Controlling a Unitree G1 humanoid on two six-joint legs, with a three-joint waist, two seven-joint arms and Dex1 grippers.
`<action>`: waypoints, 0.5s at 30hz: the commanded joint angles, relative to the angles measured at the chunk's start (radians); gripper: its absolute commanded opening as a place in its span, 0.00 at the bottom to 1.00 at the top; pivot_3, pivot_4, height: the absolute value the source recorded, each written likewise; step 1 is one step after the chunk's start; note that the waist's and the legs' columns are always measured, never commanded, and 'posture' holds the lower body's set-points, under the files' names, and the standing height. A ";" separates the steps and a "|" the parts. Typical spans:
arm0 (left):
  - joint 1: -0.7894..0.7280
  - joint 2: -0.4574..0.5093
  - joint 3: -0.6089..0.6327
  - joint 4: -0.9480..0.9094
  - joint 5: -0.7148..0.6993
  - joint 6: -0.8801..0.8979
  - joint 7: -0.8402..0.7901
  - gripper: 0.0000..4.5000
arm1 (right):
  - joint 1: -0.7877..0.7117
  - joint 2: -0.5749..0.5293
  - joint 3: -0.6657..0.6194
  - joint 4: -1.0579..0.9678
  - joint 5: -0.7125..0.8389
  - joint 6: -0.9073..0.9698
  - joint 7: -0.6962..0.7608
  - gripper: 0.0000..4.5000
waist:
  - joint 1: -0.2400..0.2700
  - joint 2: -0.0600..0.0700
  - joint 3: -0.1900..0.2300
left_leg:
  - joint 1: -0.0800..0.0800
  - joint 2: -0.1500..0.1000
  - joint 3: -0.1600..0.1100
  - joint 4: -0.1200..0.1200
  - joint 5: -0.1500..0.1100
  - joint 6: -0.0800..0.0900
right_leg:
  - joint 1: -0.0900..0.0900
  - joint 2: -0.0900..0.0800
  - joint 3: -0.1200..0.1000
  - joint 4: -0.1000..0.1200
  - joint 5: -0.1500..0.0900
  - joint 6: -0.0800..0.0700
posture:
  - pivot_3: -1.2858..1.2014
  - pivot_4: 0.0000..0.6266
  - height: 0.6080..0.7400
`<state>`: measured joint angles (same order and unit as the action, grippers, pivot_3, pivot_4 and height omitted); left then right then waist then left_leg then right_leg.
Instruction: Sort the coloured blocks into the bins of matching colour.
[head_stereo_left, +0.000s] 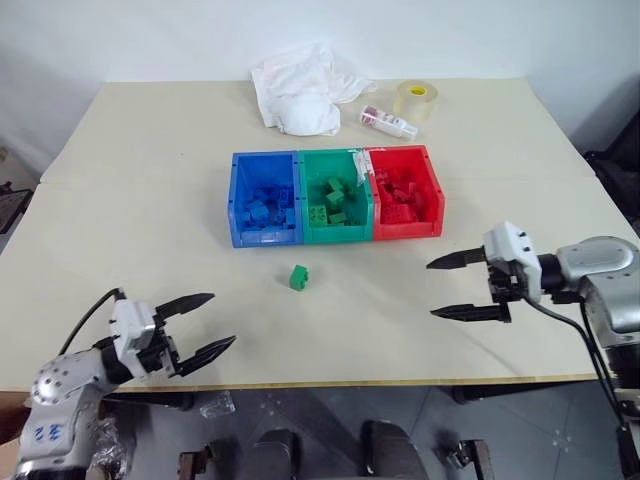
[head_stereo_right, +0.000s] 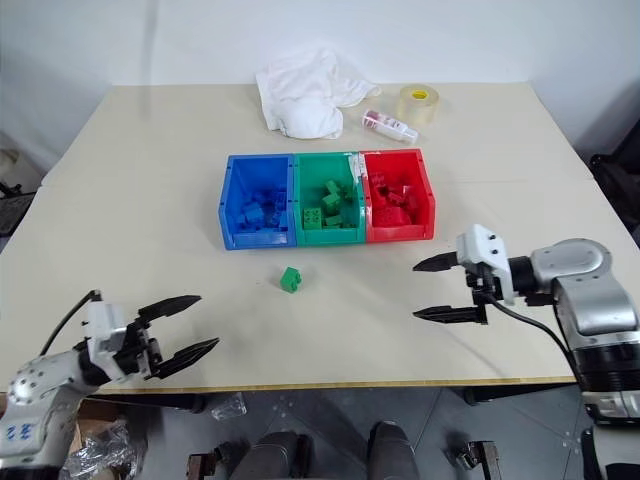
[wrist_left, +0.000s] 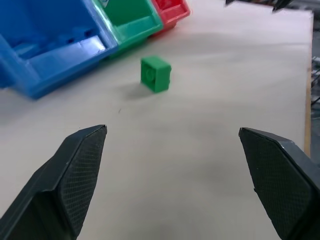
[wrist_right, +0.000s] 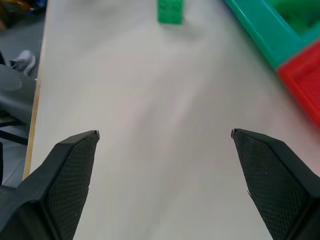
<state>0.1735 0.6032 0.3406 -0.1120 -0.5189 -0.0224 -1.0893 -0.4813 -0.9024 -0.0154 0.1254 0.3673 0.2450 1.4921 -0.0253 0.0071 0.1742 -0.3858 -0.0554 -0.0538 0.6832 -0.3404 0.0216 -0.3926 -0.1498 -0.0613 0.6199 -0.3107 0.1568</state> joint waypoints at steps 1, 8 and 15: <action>0.045 0.005 0.029 -0.113 -0.026 0.020 0.043 1.00 | 0.012 -0.015 -0.039 -0.040 0.035 0.006 -0.001 0.98 | 0.002 0.000 0.000 | 0.000 0.000 0.000 0.000 0.000 0.000 | 0.000 0.000 0.000 0.000 0.000 0.000 | 0.52 0.24 1.00; -0.051 -0.036 -0.115 -0.230 0.060 0.106 0.201 1.00 | 0.020 0.002 -0.042 -0.082 0.042 0.023 -0.063 0.98 | 0.036 0.000 0.000 | 0.000 -0.001 0.000 0.001 0.000 0.000 | 0.001 0.000 0.001 -0.001 0.000 0.000 | 0.52 0.24 1.00; -0.354 -0.180 -0.337 0.004 0.277 0.130 0.383 1.00 | 0.046 0.027 -0.060 -0.139 0.046 0.040 -0.161 0.98 | 0.051 -0.001 0.000 | 0.000 -0.002 0.001 0.003 0.000 0.000 | 0.001 0.000 0.000 0.001 0.000 0.000 | 0.52 0.24 1.00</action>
<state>-0.1488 0.4381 0.0449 -0.1677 -0.2976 0.1280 -0.7325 -0.4474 -0.8780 -0.0356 0.0300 0.3863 0.2786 1.3566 0.0253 0.0066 0.1741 -0.3859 -0.0572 -0.0524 0.6857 -0.3400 0.0217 -0.3920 -0.1494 -0.0616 0.6219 -0.3104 0.1573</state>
